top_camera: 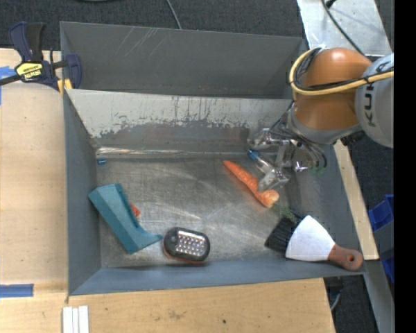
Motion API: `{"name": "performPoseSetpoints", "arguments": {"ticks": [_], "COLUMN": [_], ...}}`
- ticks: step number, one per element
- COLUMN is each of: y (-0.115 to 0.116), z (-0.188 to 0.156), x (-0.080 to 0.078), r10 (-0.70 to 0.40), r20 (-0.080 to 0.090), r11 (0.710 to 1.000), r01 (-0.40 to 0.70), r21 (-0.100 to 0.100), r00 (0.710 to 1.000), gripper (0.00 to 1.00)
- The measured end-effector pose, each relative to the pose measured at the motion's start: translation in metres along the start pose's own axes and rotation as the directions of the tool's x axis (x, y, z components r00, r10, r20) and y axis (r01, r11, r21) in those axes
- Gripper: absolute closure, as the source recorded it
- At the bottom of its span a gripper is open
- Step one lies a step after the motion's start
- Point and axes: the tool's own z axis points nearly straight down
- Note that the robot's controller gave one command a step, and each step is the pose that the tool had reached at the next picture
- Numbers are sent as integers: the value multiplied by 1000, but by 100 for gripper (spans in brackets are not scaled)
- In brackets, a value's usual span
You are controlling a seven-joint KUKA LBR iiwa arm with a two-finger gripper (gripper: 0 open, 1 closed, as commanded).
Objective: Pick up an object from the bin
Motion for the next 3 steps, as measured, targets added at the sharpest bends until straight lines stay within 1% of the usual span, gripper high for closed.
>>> {"name": "performPoseSetpoints", "arguments": {"ticks": [1, 2, 3], "y": [2, 7, 7], "z": [14, 33, 33], "x": [-3, -12, -12], "r10": [83, 11, 12], "r20": [-9, -8, -8], "r11": [997, 1000, 1000], "r01": [-83, -11, -12], "r21": [-2, -1, -1], "r00": [997, 1000, 1000], "gripper": [0, 100, 100]}}
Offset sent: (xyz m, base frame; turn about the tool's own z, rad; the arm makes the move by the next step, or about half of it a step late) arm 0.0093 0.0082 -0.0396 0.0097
